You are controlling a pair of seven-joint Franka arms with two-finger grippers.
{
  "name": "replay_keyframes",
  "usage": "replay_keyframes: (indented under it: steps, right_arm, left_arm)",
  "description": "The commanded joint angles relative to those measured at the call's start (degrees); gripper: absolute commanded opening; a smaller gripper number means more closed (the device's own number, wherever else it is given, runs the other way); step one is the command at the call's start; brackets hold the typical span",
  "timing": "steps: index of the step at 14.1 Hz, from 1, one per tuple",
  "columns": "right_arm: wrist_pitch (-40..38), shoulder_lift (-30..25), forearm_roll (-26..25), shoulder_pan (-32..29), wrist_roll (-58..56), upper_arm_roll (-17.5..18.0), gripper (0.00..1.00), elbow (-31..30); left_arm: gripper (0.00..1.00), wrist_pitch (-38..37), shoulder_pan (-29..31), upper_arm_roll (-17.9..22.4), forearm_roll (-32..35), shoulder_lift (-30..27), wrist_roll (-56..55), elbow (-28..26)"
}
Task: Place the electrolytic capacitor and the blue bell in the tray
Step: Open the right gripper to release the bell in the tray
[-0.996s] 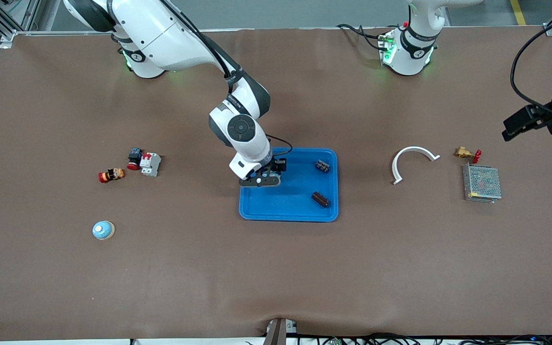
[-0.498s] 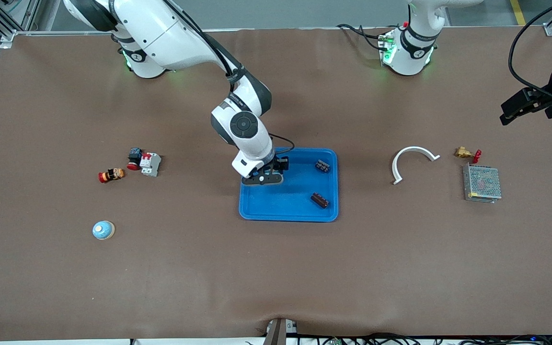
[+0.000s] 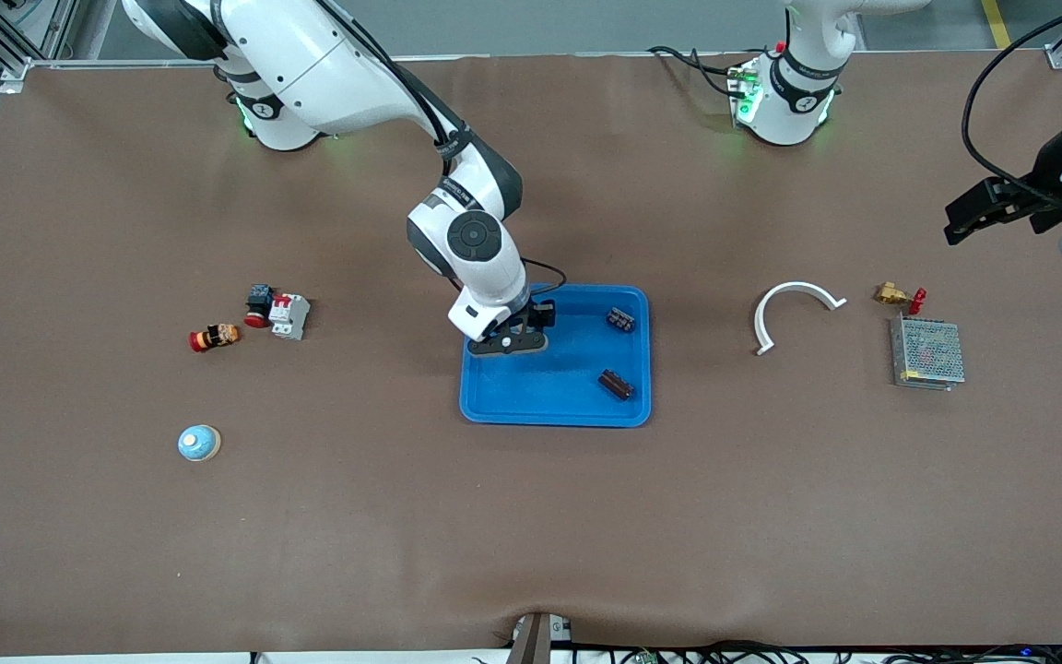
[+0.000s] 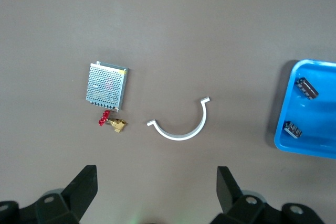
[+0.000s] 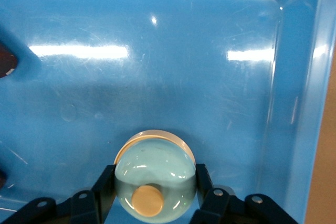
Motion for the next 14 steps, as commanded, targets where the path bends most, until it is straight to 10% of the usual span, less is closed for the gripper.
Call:
replay_keyframes:
  steps: [1, 4, 8, 14]
  right_arm:
    - [0.9, -0.5, -2.2, 0.6, 1.5, -0.4, 0.47, -1.0]
    - [0.9, -0.5, -2.2, 0.7, 1.5, -0.4, 0.49, -0.9]
    - [0.9, -0.3, -2.2, 0.7, 1.5, -0.4, 1.00, -0.7]
    - [-1.2, -1.9, -1.9, -0.3, 0.6, -0.1, 1.00, -0.3]
  left_arm:
    - [1.00, -1.3, 0.0, -1.5, -0.6, -0.4, 1.0, -0.1]
    - [1.00, -1.4, 0.4, -1.5, -0.6, -0.4, 1.2, -0.1]
    - [1.00, -1.5, 0.5, -1.5, -0.6, -0.4, 1.4, -0.1]
    - [1.00, -1.5, 0.4, -1.5, -0.3, -0.1, 1.4, -0.1]
